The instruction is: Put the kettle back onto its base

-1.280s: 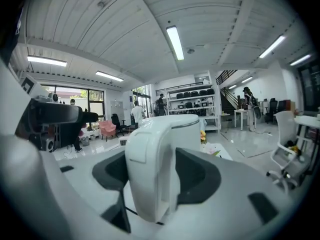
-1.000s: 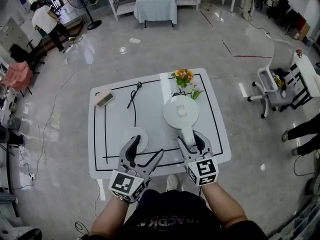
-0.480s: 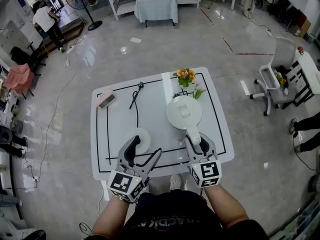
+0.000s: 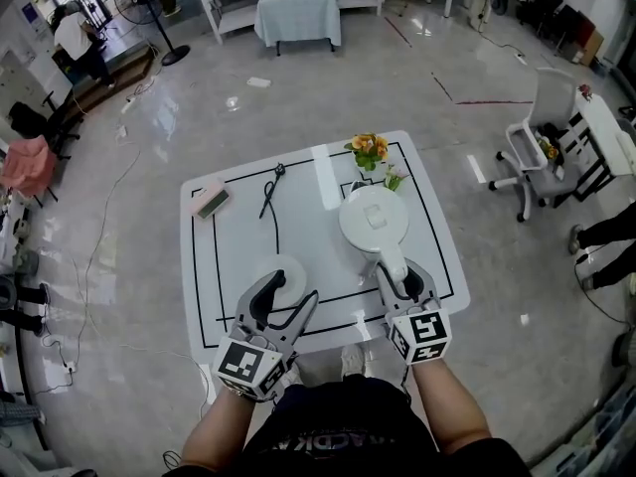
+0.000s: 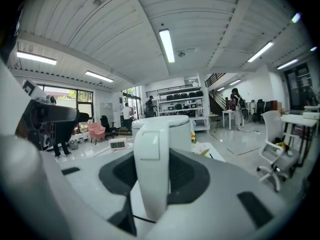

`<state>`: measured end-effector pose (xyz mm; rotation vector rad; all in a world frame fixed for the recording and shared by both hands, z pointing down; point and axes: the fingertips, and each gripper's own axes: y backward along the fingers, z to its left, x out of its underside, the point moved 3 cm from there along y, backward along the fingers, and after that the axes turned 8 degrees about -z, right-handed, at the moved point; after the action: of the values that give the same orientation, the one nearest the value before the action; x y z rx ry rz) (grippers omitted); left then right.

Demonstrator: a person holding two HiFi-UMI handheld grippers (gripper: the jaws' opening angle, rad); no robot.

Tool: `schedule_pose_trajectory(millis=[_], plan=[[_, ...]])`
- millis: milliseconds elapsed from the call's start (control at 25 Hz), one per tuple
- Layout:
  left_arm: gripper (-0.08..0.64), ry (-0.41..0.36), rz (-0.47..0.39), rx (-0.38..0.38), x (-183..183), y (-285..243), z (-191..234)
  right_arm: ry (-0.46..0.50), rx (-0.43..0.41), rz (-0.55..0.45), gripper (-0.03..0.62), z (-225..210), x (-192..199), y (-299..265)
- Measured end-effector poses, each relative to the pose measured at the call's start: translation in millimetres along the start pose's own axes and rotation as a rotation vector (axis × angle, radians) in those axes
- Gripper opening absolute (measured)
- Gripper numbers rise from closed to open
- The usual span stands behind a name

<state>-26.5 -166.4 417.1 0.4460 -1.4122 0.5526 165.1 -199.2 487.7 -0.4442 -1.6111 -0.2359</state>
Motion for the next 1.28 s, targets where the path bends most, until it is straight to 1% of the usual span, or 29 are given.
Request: schedule_pose_trajectory(millis=[120, 320, 600, 920, 1160, 1280], plan=[[0.224, -0.008, 0.001, 0.008, -0.9, 8.4, 6.0, 0.007, 0.010, -0.006, 0.137, 0.8, -0.9, 0.2], [0.009, -0.017, 0.007, 0.002, -4.3, 22.0, 16.6, 0.018, 0.027, -0.009, 0.135, 2.5, -1.4, 0.3], [0.004, -0.044, 0.009, 0.030, -8.8, 39.2, 24.1, 0.015, 0.064, -0.030, 0.133, 9.2, -7.8, 1.5], [0.003, -0.019, -0.011, -0.007, -12.8, 65.6, 46.4, 0.034, 0.073, -0.055, 0.132, 24.7, -24.5, -1.8], [0.003, 0.009, -0.028, -0.034, -15.4, 82.6, 60.1, 0.054, 0.052, -0.065, 0.130, 42.5, -36.6, -5.9], [0.003, 0.009, -0.042, -0.038, -17.5, 89.6, 65.8, 0.052, 0.028, -0.077, 0.129, 57.0, -43.5, -11.5]])
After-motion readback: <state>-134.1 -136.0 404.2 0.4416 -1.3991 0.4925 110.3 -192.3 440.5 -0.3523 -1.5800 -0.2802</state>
